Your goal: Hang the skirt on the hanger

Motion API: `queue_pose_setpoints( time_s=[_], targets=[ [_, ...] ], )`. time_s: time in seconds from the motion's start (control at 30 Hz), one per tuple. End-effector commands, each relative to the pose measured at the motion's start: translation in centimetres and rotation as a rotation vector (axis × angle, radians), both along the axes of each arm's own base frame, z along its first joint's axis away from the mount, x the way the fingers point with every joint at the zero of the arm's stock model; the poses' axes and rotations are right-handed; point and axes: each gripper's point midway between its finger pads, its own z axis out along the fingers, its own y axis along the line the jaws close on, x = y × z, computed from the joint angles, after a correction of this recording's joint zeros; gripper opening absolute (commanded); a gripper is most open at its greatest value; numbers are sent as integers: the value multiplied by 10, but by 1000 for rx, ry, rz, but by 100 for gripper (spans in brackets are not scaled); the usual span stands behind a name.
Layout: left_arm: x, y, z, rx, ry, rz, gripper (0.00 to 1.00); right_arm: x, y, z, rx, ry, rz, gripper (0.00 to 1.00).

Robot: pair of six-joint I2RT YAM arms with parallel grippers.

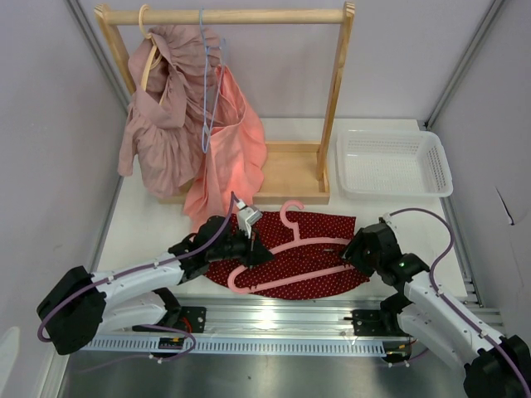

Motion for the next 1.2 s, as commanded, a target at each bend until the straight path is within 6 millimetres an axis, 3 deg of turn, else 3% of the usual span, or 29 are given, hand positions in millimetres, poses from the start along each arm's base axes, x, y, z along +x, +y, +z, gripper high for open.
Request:
queue_pose_setpoints(
  time_s=[0.0, 0.13, 0.37, 0.47, 0.7, 1.17],
  targets=[
    [3, 2, 4, -8, -34, 21, 0, 21, 2, 13, 28, -91, -57, 56],
    [4, 1, 5, -12, -37, 21, 0, 27, 2, 17, 41, -126, -74, 47],
    [6, 2, 2, -10, -40, 34, 0, 28, 2, 21, 38, -130, -73, 8],
    [9, 1, 9, -37, -70, 45, 0, 27, 1, 32, 34, -141, -66, 2],
    [10, 3, 19, -132, -125, 26, 0, 24, -2, 44, 14, -131, -55, 0],
    [26, 14, 14, -163, -156, 59, 0, 25, 0, 66, 18, -149, -36, 0]
  ],
)
